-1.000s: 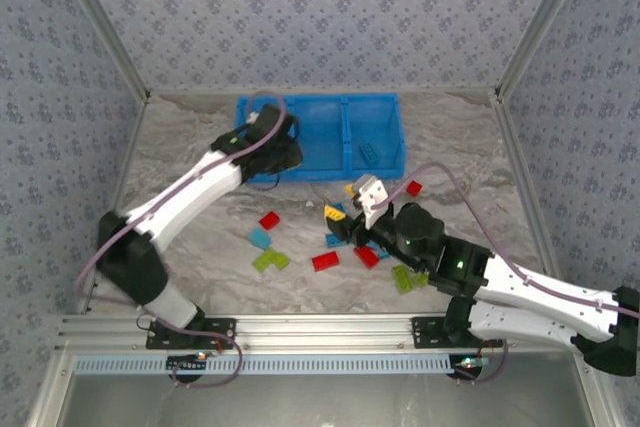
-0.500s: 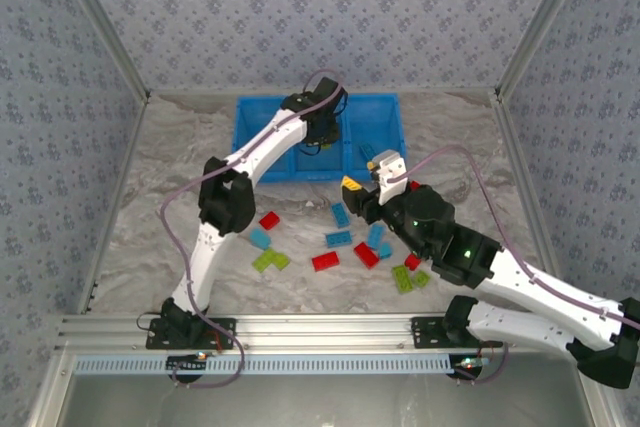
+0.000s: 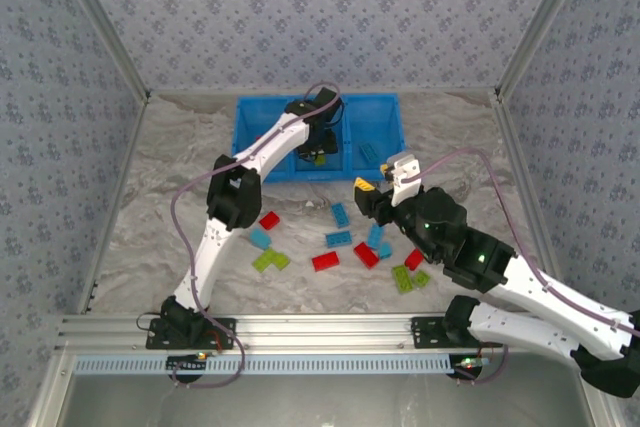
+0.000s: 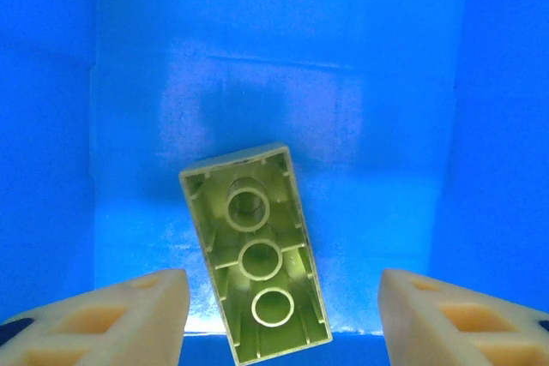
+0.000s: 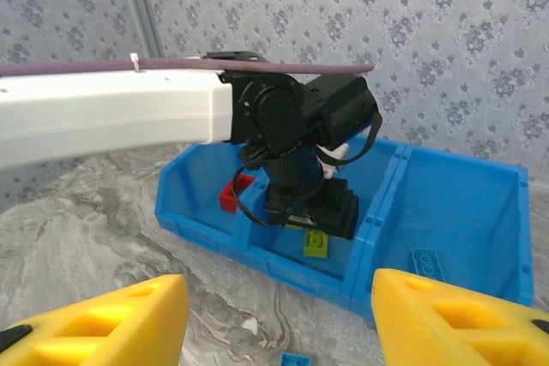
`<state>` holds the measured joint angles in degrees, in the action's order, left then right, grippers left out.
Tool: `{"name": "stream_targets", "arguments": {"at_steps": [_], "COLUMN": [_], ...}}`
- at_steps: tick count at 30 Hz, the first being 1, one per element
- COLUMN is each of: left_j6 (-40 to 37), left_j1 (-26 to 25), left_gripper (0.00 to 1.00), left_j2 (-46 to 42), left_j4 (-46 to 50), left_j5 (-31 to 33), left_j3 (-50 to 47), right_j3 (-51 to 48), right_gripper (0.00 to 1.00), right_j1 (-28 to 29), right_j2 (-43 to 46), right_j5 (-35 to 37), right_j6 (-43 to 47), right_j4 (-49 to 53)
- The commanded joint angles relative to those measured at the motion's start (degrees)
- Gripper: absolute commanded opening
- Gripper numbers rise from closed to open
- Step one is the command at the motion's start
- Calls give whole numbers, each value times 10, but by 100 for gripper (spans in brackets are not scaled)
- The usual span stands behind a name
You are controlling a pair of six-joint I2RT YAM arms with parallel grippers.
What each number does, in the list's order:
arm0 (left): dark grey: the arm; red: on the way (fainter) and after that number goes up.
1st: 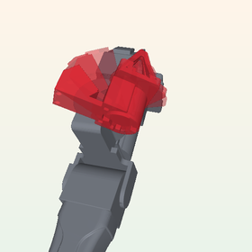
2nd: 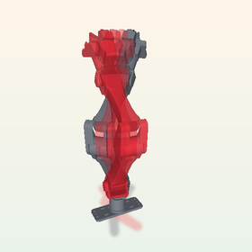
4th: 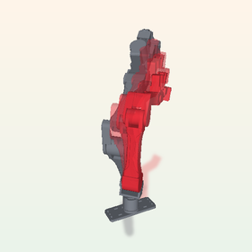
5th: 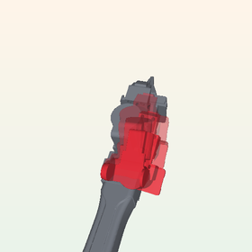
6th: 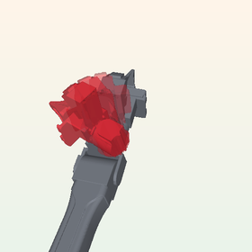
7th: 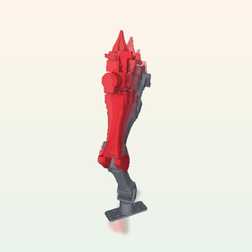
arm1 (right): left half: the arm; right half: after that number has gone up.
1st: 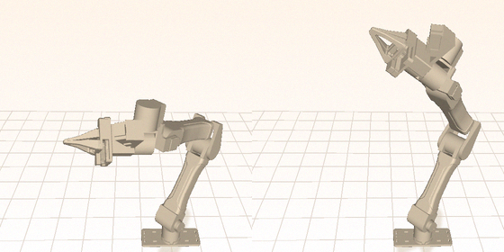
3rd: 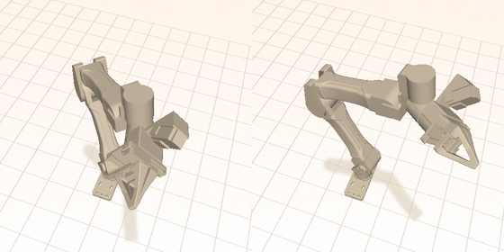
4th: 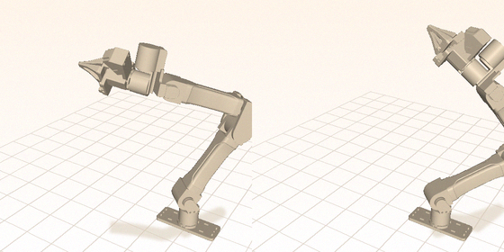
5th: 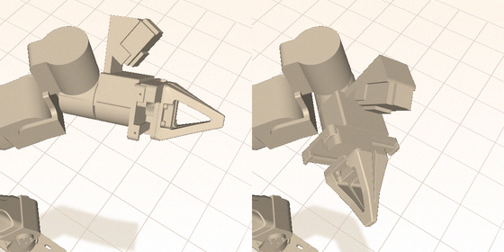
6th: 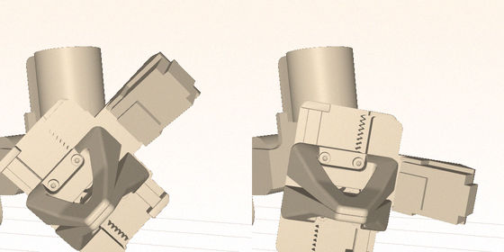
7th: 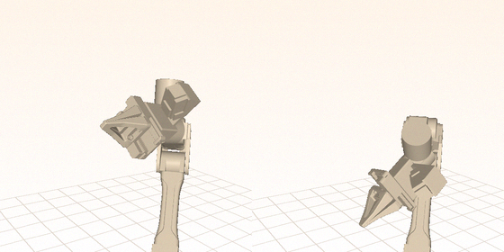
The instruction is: Sort the legos into containers by color
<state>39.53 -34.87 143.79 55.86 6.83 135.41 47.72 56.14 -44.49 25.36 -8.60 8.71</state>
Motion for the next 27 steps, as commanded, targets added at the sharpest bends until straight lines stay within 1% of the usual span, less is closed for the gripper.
{"name": "stream_targets", "arguments": {"at_steps": [1, 5, 8, 11, 14, 17, 19, 21, 27], "left_j6": [-10, -10, -11, -13, -39, -88, -112, -124, -128], "left_j1": [-3, -4, -7, -11, -25, -58, -87, -114, -201], "left_gripper": [62, 62, 62, 62, 63, 65, 66, 67, 70], "left_j2": [-39, -73, -109, -162, -230, -325, -400, -469, -673], "left_j4": [18, 20, 25, 23, 11, -45, -89, -124, -221], "left_j5": [3, 13, 39, 66, 80, 71, 60, 50, 59], "left_j3": [23, 42, 60, 56, 36, -49, -134, -213, -477], "right_j3": [2, 9, 14, 23, 31, 37, 50, 68, 109], "right_gripper": [61, 61, 61, 61, 61, 60, 58, 57, 54], "right_j1": [-9, -21, -31, -43, -54, -65, -68, -69, -71], "right_j2": [8, 11, 13, 13, 12, 6, -5, -26, -81], "right_j5": [12, 11, 6, 4, 7, 20, 35, 43, 63], "right_j6": [-18, -25, -25, -36, -60, -102, -142, -176, -277], "right_j4": [25, 44, 53, 71, 94, 129, 168, 213, 337]}}
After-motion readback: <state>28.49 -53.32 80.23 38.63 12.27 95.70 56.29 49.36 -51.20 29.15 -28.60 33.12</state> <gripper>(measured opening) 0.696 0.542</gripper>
